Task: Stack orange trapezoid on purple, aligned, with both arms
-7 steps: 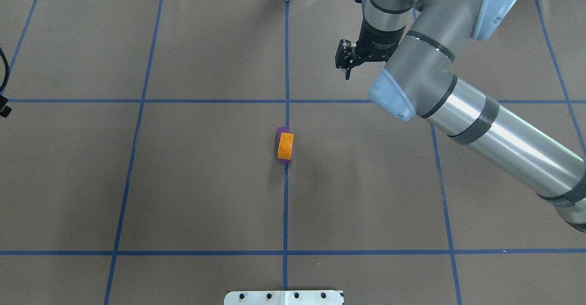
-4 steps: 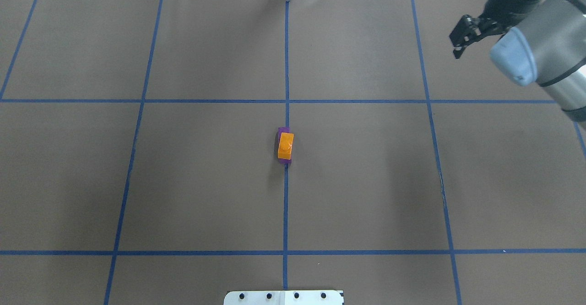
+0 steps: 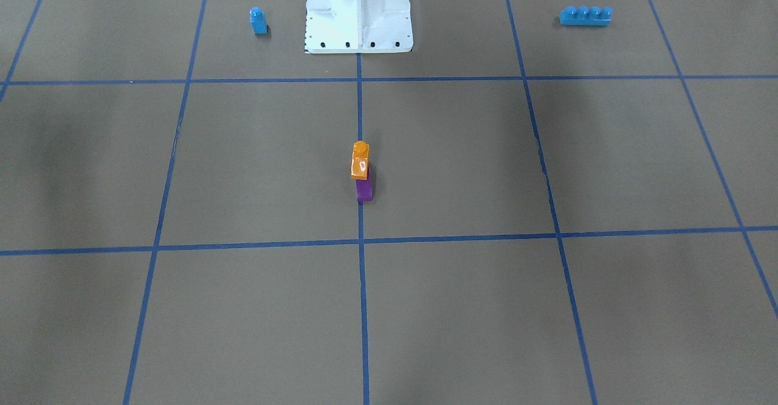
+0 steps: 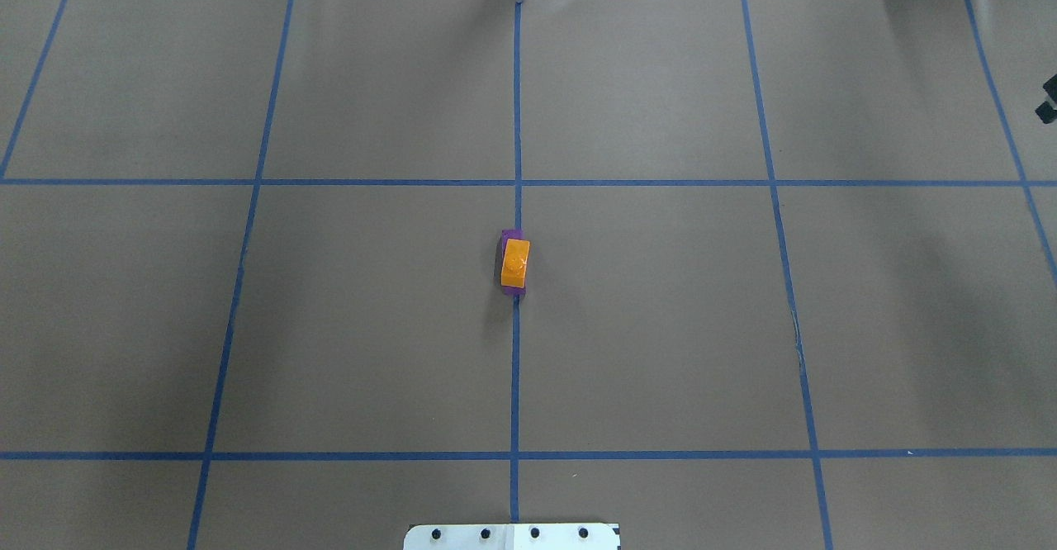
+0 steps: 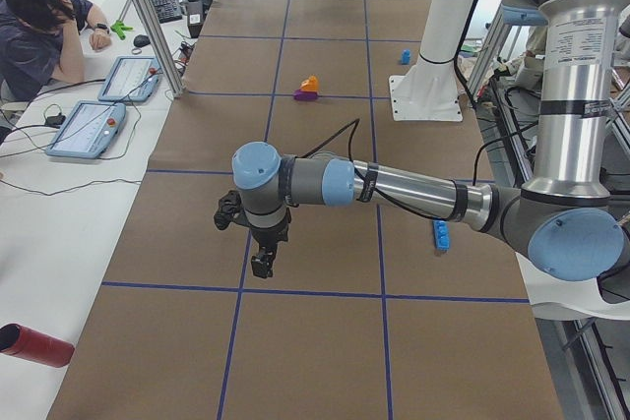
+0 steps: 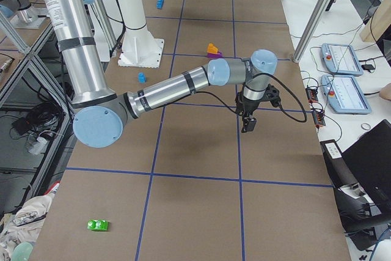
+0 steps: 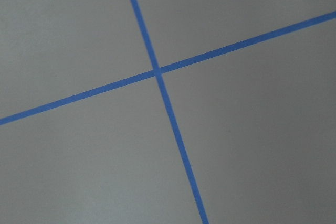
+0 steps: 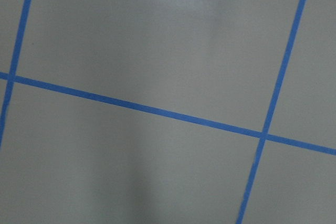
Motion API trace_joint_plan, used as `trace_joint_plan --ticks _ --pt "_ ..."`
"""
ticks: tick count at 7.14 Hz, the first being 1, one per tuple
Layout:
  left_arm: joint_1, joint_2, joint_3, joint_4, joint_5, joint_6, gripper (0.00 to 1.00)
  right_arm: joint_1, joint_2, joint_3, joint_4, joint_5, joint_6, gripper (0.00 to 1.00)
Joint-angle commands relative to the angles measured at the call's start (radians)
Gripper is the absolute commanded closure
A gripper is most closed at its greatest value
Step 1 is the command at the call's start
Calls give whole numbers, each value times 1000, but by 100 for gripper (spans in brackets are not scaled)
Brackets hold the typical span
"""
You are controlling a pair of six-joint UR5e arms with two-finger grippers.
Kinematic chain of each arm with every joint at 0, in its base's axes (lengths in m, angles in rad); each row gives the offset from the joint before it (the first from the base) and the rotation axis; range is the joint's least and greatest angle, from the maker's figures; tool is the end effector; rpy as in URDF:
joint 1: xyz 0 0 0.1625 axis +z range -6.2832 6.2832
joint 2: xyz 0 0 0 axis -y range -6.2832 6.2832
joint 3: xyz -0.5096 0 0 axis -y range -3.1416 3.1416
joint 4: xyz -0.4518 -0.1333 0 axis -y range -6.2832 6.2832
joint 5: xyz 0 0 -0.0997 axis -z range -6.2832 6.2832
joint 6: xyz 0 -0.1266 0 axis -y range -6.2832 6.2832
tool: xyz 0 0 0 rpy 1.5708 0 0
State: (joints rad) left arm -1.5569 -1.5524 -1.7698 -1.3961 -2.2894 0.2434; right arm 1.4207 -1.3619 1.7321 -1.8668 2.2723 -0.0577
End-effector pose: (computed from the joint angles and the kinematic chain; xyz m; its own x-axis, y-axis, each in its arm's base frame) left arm -0.0425 -0.5360 0.6856 0.7271 0.2549 -0.6375 -0.1949 0.9670 0.1644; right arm -0.0437 -0.6341 0.5866 0.7383 -0.2181 0.6382 0.1920 0.9751 0.1111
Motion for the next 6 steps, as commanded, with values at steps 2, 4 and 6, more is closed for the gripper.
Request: trace_joint_plan --ticks 2,4,6 --pt "-6 -1 -19 -7 -36 1 0 84 -152 9 143 7 -19 0" --pt "-6 3 -22 -65 -36 1 0 93 -186 23 144 16 -14 0" --pt "-6 8 -10 -70 -36 1 0 93 -178 23 146 13 -13 0"
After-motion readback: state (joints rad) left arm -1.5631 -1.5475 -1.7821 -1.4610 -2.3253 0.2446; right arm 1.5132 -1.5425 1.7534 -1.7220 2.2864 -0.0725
